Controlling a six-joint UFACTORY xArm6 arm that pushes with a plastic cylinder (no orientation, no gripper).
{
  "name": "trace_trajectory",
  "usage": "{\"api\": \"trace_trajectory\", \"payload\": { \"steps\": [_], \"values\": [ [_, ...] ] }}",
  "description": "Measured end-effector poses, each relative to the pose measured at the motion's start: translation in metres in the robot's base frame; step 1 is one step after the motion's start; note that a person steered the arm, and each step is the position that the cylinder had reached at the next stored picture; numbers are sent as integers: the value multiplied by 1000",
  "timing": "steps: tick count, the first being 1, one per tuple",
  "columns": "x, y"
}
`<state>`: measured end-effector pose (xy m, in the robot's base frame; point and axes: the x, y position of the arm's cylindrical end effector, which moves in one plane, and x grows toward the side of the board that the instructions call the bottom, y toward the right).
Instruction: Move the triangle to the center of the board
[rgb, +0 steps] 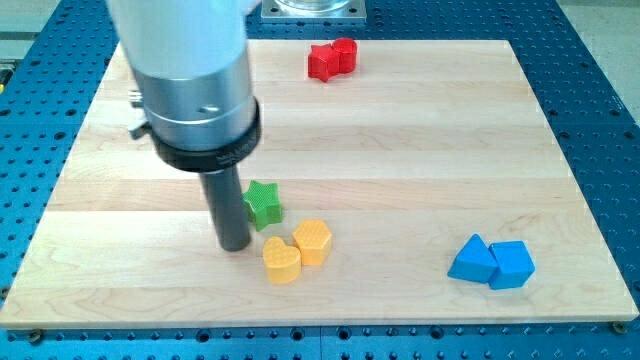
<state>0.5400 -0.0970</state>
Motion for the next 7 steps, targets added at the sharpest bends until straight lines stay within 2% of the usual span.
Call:
{"api": "trace_trajectory", "payload": {
  "steps": [1, 2, 3, 4, 5, 6, 7],
  "values": [
    [75, 10],
    [70, 37],
    [41, 54],
    [62, 90],
    [45, 124],
    [10, 124],
    [2, 158]
  ]
}}
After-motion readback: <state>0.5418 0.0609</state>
